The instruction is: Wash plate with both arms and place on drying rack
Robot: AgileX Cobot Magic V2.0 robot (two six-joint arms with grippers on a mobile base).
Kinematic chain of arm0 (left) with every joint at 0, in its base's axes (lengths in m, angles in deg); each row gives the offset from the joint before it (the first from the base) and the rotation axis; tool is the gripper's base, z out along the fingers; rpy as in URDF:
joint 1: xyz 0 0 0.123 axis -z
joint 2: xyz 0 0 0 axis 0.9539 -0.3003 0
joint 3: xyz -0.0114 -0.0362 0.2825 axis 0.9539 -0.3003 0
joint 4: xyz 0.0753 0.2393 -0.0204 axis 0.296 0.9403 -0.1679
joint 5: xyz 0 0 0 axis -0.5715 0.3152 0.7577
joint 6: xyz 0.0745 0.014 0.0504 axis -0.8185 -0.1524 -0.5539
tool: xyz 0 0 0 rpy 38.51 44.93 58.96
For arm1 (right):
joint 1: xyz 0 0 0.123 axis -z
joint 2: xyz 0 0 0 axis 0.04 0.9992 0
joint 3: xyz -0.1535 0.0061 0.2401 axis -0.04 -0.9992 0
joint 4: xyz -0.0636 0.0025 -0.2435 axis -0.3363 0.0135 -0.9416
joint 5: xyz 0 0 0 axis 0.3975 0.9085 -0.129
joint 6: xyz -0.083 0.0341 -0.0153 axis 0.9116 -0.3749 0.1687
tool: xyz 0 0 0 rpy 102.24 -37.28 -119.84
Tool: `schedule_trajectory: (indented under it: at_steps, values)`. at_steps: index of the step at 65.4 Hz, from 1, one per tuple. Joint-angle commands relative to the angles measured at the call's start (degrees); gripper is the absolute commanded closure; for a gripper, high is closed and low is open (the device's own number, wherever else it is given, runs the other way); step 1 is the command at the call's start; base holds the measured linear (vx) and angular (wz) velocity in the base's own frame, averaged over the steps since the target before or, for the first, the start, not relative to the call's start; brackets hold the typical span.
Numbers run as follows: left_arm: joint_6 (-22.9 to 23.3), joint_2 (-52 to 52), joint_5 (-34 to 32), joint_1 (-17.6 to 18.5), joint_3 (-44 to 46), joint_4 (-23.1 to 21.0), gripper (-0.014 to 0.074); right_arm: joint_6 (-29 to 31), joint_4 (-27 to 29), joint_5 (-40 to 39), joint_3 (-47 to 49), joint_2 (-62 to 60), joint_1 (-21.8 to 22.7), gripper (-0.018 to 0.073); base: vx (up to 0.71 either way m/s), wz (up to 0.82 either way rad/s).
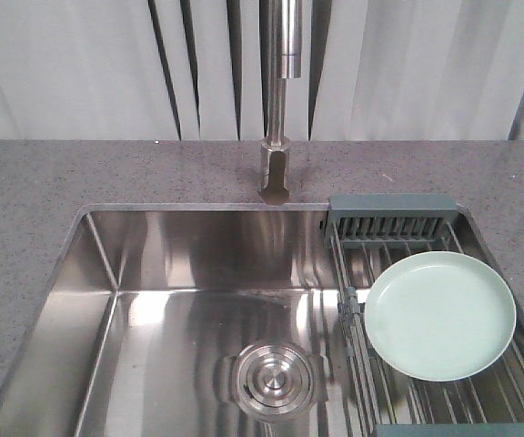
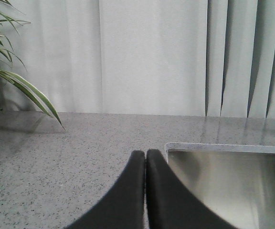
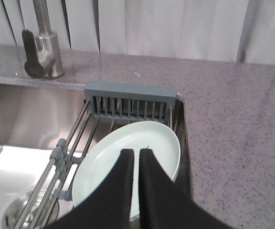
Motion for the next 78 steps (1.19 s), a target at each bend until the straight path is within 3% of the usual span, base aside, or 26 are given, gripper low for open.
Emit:
schedule_trajectory:
  at_steps: [1, 28, 60, 66, 73, 78]
  values:
    - [0.1, 0.8, -3.8, -0.1, 1.7, -0.6, 0.0603, 0.0, 1.1, -11.0, -2.6, -1.9, 0.1, 0.0569, 0.0, 0.0]
    - [0.1, 0.8, -3.8, -0.1, 1.7, -0.6, 0.0603, 0.1, 1.9, -29.1, -21.2, -12.4, -4.6, 0.0566, 0.0, 0.0]
    - [0.1, 0.8, -3.8, -0.1, 1.7, -0.6, 0.0603, 0.1, 2.4, -29.9, -21.1, -12.2, -4.5, 0.0565, 0.0, 0.0]
    - [0.1, 0.8, -3.8, -0.1, 1.7, -0.6, 0.0603, -2.5, -1.7, -29.7, -21.1, -12.2, -4.5, 0.0565, 0.0, 0.0]
    - [0.1, 0.8, -3.8, -0.1, 1.7, -0.6, 0.0603, -12.0, -11.1, -29.5, -21.1, -12.2, -4.5, 0.0564, 0.0, 0.0]
    - [0.1, 0.8, -3.8, -0.1, 1.7, -0.6, 0.0603, -16.1, -14.2, -29.5, -21.1, -12.2, -4.5, 0.0564, 0.0, 0.0]
